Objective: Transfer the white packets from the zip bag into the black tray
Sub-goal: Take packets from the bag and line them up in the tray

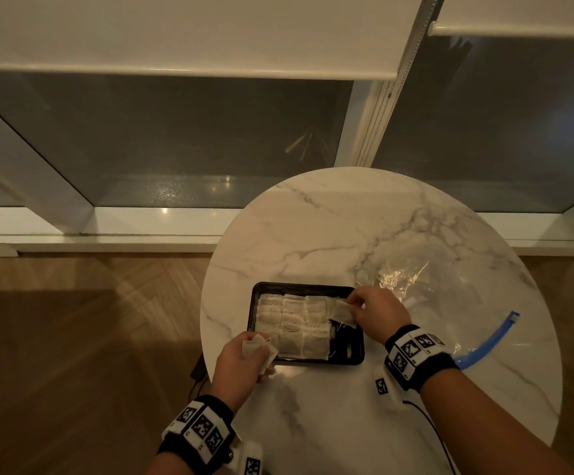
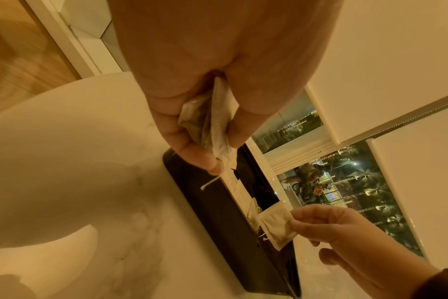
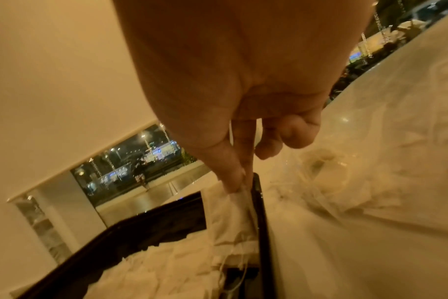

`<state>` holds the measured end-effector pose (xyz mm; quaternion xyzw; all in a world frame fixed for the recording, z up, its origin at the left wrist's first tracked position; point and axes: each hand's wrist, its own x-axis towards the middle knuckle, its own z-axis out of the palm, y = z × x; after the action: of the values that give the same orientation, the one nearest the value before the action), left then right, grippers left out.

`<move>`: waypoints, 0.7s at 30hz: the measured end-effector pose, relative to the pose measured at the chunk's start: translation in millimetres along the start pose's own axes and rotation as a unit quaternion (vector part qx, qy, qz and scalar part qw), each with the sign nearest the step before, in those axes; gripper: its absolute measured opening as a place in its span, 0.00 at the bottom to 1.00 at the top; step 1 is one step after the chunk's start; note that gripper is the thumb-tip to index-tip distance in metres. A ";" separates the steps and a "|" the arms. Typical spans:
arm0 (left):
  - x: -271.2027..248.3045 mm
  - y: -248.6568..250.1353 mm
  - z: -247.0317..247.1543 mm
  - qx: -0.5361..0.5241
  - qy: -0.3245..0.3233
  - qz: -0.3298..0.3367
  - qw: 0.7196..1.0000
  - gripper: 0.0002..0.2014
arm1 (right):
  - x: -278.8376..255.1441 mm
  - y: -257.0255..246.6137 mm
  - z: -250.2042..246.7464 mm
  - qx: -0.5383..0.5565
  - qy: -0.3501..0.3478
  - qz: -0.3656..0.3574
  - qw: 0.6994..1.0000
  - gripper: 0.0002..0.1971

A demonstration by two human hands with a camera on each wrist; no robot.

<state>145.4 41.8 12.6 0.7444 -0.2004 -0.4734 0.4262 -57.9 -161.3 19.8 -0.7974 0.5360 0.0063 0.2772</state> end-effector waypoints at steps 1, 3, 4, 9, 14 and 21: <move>1.0 -1.4 0.2 0.004 0.002 0.001 1.000 0.04 | 1.8 -3.2 -0.6 -0.029 -0.011 -0.002 1.000 0.06; 2.5 -3.2 0.2 0.005 0.005 0.001 1.000 0.04 | 5.3 -7.6 -1.5 -0.076 -0.029 -0.010 0.997 0.06; 2.7 -3.7 0.1 0.003 0.004 0.001 1.000 0.04 | 7.0 -9.5 -1.6 -0.096 -0.038 -0.012 0.995 0.07; 7.2 -12.8 -1.9 0.020 0.002 0.002 1.000 0.04 | 17.4 -12.7 2.4 -0.151 -0.069 -0.014 0.986 0.11; 11.4 -19.5 -1.5 0.037 0.000 0.000 0.999 0.05 | 24.5 -13.6 7.2 -0.162 -0.077 -0.011 0.984 0.11; 14.6 -21.1 -1.4 0.025 -0.001 0.003 1.000 0.04 | 26.4 -15.1 10.3 -0.165 -0.057 -0.024 0.984 0.13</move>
<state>151.3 43.9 -12.3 0.7540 -0.2151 -0.4671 0.4087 -30.8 -175.1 9.6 -0.8430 0.4917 0.1341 0.1721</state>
